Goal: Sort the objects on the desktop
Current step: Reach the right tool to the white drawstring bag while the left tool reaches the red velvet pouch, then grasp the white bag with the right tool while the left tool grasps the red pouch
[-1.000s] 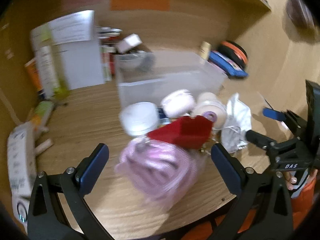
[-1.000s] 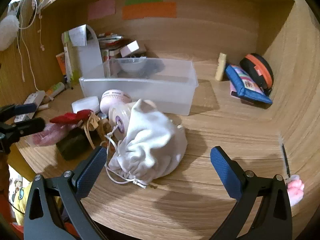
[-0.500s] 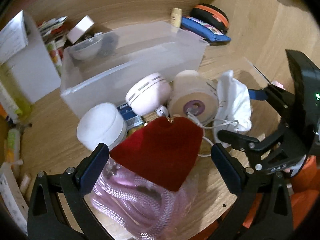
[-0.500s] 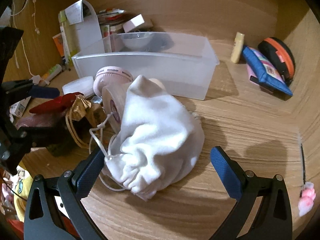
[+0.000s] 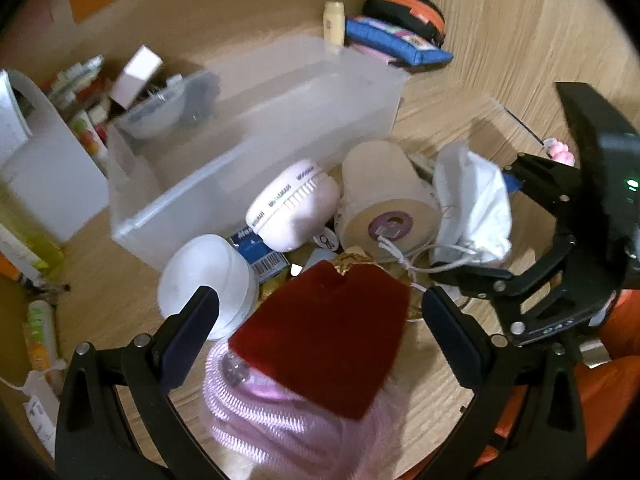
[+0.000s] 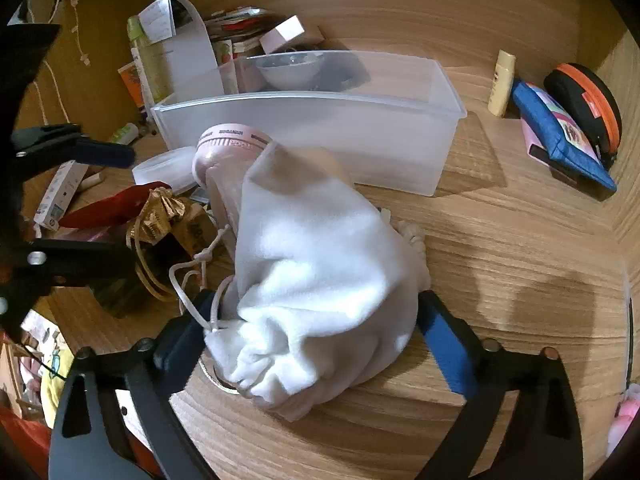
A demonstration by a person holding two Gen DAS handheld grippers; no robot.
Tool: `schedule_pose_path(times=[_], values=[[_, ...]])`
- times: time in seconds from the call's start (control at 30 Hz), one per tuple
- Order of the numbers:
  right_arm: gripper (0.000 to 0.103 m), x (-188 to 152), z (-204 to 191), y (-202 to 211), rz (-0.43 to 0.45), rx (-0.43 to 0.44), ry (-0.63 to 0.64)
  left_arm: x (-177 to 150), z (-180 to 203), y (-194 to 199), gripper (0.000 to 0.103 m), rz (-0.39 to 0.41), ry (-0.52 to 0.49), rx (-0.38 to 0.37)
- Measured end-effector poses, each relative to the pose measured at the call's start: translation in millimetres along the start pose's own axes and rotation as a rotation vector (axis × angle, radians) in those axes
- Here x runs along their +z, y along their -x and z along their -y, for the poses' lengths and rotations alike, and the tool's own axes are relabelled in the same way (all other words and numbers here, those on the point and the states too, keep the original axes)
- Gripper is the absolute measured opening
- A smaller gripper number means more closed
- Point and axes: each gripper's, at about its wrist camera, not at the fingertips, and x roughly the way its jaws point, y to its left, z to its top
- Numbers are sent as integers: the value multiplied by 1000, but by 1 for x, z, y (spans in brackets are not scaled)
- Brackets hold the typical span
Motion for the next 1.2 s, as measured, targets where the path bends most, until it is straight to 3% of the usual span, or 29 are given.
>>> schedule_pose_path(times=[0.07,0.1,0.17,0.43,0.6,0.77,1.2], values=[[85,-1,0,2,8,1,5,2,-4,-4,94,-2,11,-9],[81,-2,0,3,11,0,7,3,-6,-6,79,-9,20,-28],[76,-4,1,6,22,6,8,2,-9,-12,66,-35,48,-66],[59,-7,6,19,63,18,13,-6,-7,-6,54,6,68,-62],[46,-7,11,28,88,16,-5,-9,-4,-3,41,19,78,-36],[23,-5,17,44,135,16,-18,-11,-10,9,34,59,117,-21],[18,5,19,66,207,-3,-14,-18,-34,53,33,192,224,2]])
